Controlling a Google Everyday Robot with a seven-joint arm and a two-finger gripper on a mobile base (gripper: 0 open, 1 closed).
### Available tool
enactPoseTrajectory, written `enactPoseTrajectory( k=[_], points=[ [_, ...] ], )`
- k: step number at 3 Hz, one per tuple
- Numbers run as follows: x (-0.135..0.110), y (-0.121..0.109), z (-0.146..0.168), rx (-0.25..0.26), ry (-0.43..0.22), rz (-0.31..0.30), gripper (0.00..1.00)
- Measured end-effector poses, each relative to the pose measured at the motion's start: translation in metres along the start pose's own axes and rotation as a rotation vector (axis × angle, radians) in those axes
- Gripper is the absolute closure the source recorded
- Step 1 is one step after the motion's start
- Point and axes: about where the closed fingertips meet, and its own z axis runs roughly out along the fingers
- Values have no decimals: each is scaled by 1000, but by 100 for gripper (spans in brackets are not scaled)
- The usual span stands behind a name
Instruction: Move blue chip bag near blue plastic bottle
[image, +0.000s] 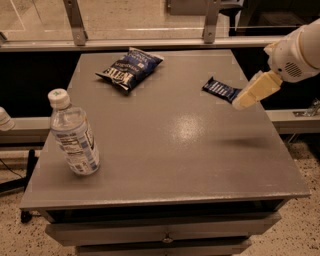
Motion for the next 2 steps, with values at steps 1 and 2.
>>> enactPoseTrajectory(
  k=[1,2],
  points=[
    [-27,-7,33,-41,-120,44,0],
    [-64,4,66,-112,-226,65,0]
  ],
)
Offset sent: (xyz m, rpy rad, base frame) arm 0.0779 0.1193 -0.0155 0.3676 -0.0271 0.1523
